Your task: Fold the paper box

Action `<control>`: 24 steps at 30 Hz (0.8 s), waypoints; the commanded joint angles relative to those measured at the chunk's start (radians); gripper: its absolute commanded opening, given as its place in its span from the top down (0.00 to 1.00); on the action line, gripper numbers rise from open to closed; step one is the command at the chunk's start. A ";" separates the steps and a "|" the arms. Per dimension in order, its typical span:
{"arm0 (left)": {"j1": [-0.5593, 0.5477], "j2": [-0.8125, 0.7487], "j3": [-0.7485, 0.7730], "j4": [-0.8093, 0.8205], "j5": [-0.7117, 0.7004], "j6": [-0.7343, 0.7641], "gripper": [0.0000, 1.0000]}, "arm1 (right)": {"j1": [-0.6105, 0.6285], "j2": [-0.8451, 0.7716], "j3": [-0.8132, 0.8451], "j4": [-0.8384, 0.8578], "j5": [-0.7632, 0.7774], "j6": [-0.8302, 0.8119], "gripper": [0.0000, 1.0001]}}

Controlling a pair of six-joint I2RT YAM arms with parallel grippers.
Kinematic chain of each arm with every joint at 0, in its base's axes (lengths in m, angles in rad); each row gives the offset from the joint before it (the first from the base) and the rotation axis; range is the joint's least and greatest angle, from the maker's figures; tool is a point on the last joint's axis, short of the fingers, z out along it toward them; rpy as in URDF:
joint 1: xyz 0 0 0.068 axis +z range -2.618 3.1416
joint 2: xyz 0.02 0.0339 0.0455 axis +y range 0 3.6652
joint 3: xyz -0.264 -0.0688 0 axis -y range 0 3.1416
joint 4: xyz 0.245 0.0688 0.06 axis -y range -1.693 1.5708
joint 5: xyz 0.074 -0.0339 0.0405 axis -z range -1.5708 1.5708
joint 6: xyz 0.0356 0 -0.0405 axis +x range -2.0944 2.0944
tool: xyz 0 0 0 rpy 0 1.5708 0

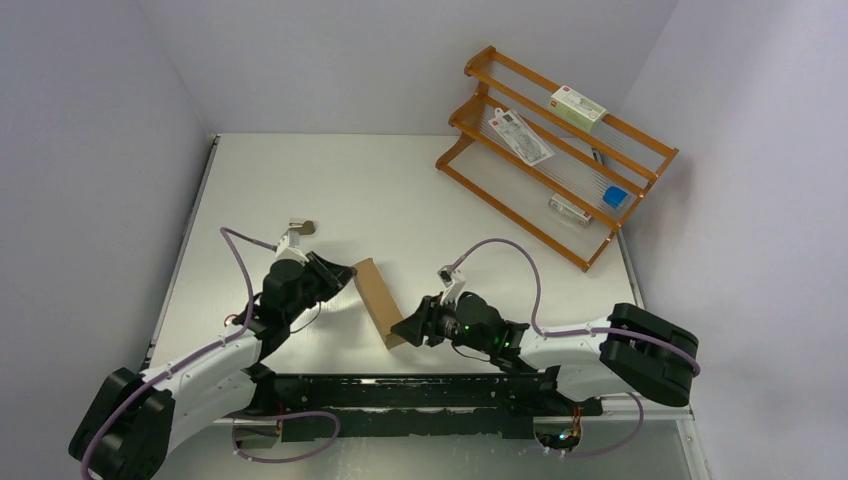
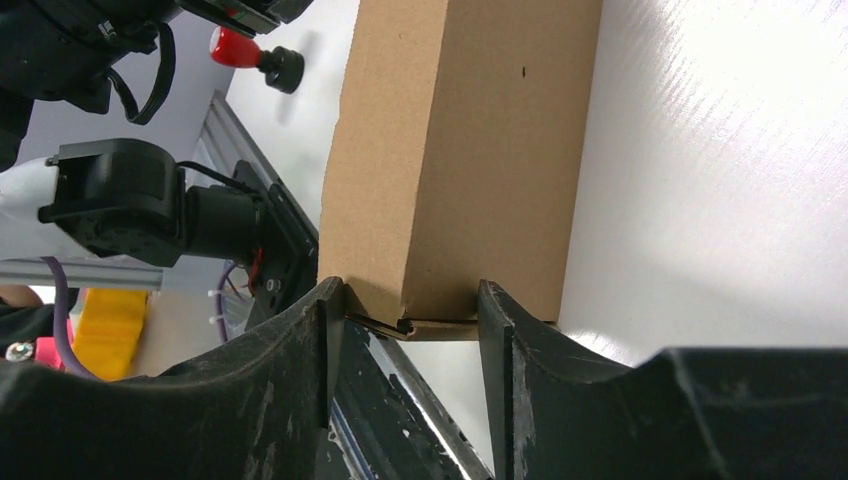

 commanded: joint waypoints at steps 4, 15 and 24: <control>0.010 0.039 0.000 -0.106 0.022 0.047 0.82 | 0.000 0.015 -0.015 -0.271 0.081 -0.118 0.62; 0.027 0.020 0.146 -0.212 0.023 0.115 0.63 | -0.003 -0.098 0.264 -0.622 0.240 -0.320 0.47; 0.046 -0.104 0.317 -0.490 -0.046 0.269 0.30 | -0.001 -0.063 0.471 -0.785 0.168 -0.442 0.07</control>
